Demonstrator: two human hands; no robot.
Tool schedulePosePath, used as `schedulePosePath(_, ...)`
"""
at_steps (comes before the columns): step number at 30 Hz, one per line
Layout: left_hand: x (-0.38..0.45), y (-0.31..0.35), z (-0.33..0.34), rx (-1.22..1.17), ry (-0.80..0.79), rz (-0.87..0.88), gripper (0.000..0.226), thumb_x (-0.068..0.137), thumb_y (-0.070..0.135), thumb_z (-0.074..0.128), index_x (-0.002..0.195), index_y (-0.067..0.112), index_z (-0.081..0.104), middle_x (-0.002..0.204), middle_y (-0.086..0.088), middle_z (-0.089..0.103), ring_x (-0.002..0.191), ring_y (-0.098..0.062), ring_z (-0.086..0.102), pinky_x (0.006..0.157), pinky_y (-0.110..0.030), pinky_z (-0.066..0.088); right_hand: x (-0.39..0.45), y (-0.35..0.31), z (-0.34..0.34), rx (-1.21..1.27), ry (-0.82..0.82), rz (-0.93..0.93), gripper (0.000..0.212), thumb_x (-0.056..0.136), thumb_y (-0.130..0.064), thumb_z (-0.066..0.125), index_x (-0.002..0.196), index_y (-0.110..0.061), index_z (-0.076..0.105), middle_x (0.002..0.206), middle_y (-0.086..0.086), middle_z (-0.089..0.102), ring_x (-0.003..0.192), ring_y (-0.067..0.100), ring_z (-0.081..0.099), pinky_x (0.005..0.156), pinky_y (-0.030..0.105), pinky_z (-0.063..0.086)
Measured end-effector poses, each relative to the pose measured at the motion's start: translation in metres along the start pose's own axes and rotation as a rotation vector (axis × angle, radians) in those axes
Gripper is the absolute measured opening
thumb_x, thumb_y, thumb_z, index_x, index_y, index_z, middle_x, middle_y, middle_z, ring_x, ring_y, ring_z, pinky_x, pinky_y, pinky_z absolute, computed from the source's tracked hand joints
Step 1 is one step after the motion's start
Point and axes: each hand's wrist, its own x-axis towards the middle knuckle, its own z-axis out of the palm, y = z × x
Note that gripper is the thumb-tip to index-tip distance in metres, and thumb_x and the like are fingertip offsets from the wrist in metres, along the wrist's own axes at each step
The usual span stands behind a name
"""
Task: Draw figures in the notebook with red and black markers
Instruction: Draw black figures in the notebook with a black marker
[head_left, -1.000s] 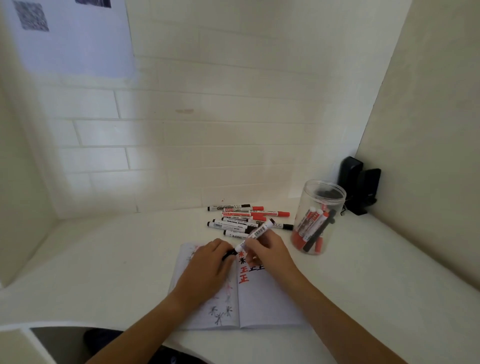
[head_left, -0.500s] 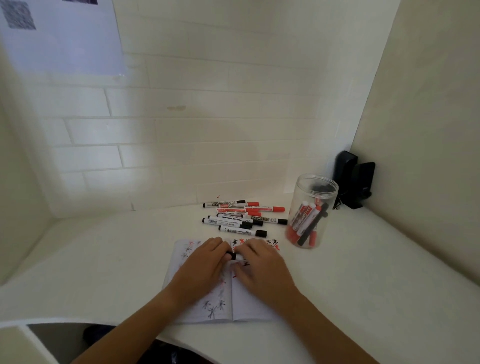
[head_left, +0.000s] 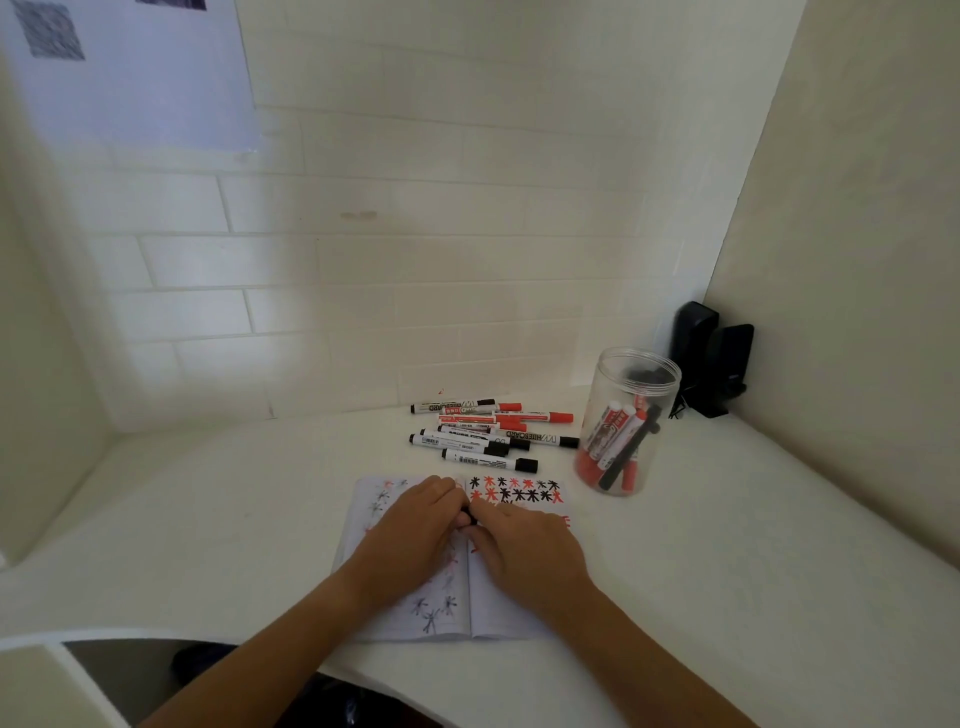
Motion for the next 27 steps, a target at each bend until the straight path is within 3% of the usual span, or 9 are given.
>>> schedulePosePath(6, 0.001, 0.000, -0.002, -0.002, -0.004, -0.011, 0.023, 0.105, 0.023, 0.038, 0.095, 0.015, 0.057, 0.095, 0.006, 0.049, 0.084, -0.011, 0.041, 0.076, -0.022, 0.034, 0.000, 0.007, -0.005, 0.066, -0.101, 0.041, 0.050, 0.103, -0.059, 0.022, 0.119, -0.032, 0.060, 0.074, -0.002, 0.069, 0.060, 0.018, 0.065, 0.052, 0.034, 0.051)
schedulePosePath(10, 0.001, 0.001, -0.002, -0.021, 0.032, -0.126, 0.030, 0.106, 0.032, 0.034, 0.107, 0.018, 0.060, 0.103, 0.008, 0.052, 0.092, -0.009, 0.048, 0.082, -0.023, 0.040, 0.000, 0.011, -0.007, 0.111, -0.133, 0.143, 0.042, 0.103, -0.060, 0.031, 0.131, -0.032, 0.043, 0.082, -0.005, 0.069, 0.065, 0.014, 0.064, 0.057, 0.030, 0.049)
schedulePosePath(12, 0.000, -0.003, -0.001, -0.014, 0.090, -0.262, 0.031, 0.105, 0.031, 0.033, 0.118, 0.020, 0.059, 0.110, 0.008, 0.054, 0.098, -0.009, 0.051, 0.087, -0.025, 0.044, -0.001, 0.012, -0.009, 0.172, -0.135, 0.223, 0.038, 0.104, -0.049, 0.039, 0.136, -0.029, 0.036, 0.080, -0.007, 0.063, 0.063, 0.011, 0.058, 0.058, 0.028, 0.048)
schedulePosePath(16, 0.000, -0.007, 0.002, 0.043, 0.133, -0.444, 0.041, 0.100, 0.008, 0.048, 0.140, 0.013, 0.050, 0.113, -0.002, 0.061, 0.100, -0.017, 0.054, 0.090, -0.035, 0.050, 0.000, 0.015, -0.013, 0.231, -0.120, 0.342, 0.042, 0.104, -0.025, 0.044, 0.144, -0.028, 0.031, 0.083, -0.009, 0.057, 0.067, 0.007, 0.054, 0.058, 0.019, 0.041)
schedulePosePath(18, 0.001, -0.004, 0.002, 0.038, 0.124, -0.468, 0.042, 0.099, 0.008, 0.051, 0.141, 0.013, 0.047, 0.103, 0.000, 0.063, 0.093, -0.016, 0.053, 0.086, -0.036, 0.051, 0.001, 0.015, -0.016, 0.266, -0.098, 0.355, 0.035, 0.105, -0.020, 0.046, 0.137, -0.030, 0.038, 0.087, -0.012, 0.054, 0.067, 0.004, 0.051, 0.059, 0.014, 0.035)
schedulePosePath(23, 0.000, -0.008, 0.003, 0.087, 0.102, -0.398, 0.018, 0.096, 0.011, 0.053, 0.108, 0.025, 0.053, 0.095, 0.008, 0.054, 0.084, -0.012, 0.048, 0.074, -0.034, 0.050, -0.002, 0.022, -0.010, 0.310, -0.033, 0.295, 0.021, 0.106, -0.018, 0.050, 0.123, -0.023, 0.061, 0.113, -0.005, 0.061, 0.091, 0.008, 0.058, 0.078, 0.017, 0.048)
schedulePosePath(27, -0.002, -0.015, 0.006, 0.091, 0.052, -0.347, 0.031, 0.094, 0.025, 0.050, 0.125, 0.027, 0.057, 0.115, 0.010, 0.055, 0.101, -0.008, 0.050, 0.088, -0.027, 0.047, 0.000, 0.024, -0.017, 0.542, 0.102, 0.419, 0.027, 0.104, -0.007, 0.052, 0.118, -0.021, 0.070, 0.112, -0.008, 0.065, 0.097, 0.002, 0.064, 0.079, 0.009, 0.049)
